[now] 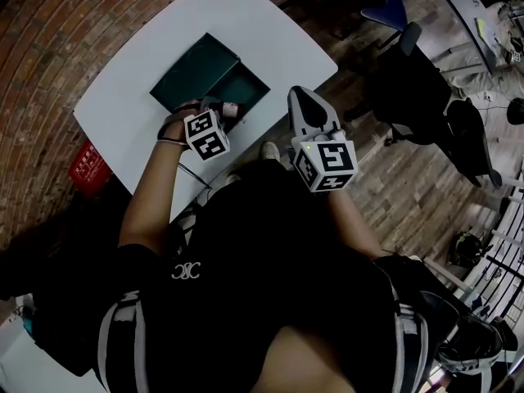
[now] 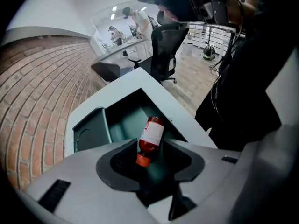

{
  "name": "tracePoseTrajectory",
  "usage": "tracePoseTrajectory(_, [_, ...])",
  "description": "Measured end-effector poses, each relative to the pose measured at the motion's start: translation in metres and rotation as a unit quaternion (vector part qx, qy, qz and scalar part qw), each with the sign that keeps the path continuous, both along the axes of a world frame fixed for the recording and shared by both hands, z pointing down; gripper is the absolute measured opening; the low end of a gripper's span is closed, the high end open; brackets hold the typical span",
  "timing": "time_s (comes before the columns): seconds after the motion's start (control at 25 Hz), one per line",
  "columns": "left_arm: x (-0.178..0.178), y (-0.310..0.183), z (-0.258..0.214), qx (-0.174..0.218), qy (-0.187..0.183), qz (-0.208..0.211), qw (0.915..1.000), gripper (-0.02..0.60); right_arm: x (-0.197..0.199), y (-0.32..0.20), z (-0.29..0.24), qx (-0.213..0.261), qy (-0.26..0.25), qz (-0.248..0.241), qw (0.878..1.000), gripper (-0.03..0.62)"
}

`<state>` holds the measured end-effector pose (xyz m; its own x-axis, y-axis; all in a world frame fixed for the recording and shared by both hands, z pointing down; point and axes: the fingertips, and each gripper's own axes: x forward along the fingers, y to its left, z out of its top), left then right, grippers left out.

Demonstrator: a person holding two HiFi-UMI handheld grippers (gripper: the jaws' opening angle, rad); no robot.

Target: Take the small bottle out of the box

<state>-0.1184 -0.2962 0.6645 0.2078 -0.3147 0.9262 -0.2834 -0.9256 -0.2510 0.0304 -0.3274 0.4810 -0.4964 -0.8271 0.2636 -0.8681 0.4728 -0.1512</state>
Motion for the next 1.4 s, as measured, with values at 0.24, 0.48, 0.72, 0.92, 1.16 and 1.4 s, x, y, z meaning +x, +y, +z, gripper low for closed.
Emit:
tracePoseTrajectory(0.24, [0.004,-0.008,0.014,-0.021,-0.045,0.045,0.9977,0.186,0.013,-0.004,0.005,-0.012,-0.006,0.006,1.000,0.032])
tracePoseTrajectory(0.48, [0.006,-0.007,0.025,-0.049,-0.059,0.069,0.9947,0.196,0.021,-0.008,0.010,-0.019,-0.006,0.013,1.000,0.032])
tracePoseTrajectory(0.72, [0.015,0.001,0.037,-0.081,-0.068,0.088,0.9906,0.219,0.031,-0.016,0.014,-0.027,-0.008,0.020,0.999,0.032])
tracePoseTrajectory(0.92, [0.013,-0.002,0.051,-0.088,-0.069,0.072,0.9912,0.222,0.031,-0.017,0.018,-0.035,-0.008,0.017,0.999,0.032])
tracePoseTrajectory(1.16, [0.012,-0.004,0.054,-0.080,-0.055,0.059,0.9935,0.218,0.031,-0.017,0.024,-0.043,-0.005,0.019,0.999,0.032])
tracePoseTrajectory(1.4, [0.015,-0.009,0.040,-0.067,-0.012,0.031,0.9972,0.213,0.023,-0.019,0.023,-0.041,-0.004,0.011,0.999,0.032])
